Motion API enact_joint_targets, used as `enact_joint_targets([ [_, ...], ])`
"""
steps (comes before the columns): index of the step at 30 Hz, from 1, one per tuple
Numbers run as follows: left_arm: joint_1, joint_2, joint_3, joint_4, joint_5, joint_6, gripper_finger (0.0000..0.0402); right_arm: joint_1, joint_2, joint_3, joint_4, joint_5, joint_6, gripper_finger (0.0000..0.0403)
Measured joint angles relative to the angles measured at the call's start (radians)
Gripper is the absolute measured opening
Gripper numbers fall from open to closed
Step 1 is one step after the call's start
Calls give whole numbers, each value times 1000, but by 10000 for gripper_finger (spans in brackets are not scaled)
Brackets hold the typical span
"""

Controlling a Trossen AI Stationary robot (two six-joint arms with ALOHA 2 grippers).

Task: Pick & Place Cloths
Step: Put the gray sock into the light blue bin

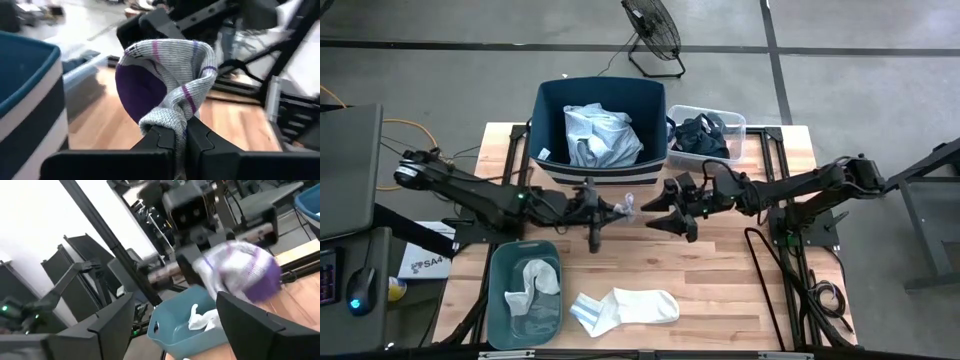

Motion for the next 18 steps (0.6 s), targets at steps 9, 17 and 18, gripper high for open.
enact_joint_targets([
  [9, -38, -197, 0, -360, 153, -121, 2, 3, -17, 0, -109, -7, 1, 271],
  [17, -172, -313, 0, -659, 181, -343, 2, 5, -18, 0, -166, 1, 1, 270],
  [18, -193, -315, 1, -676, 186, -372, 2, 5, -18, 0, -170, 3, 1, 270],
])
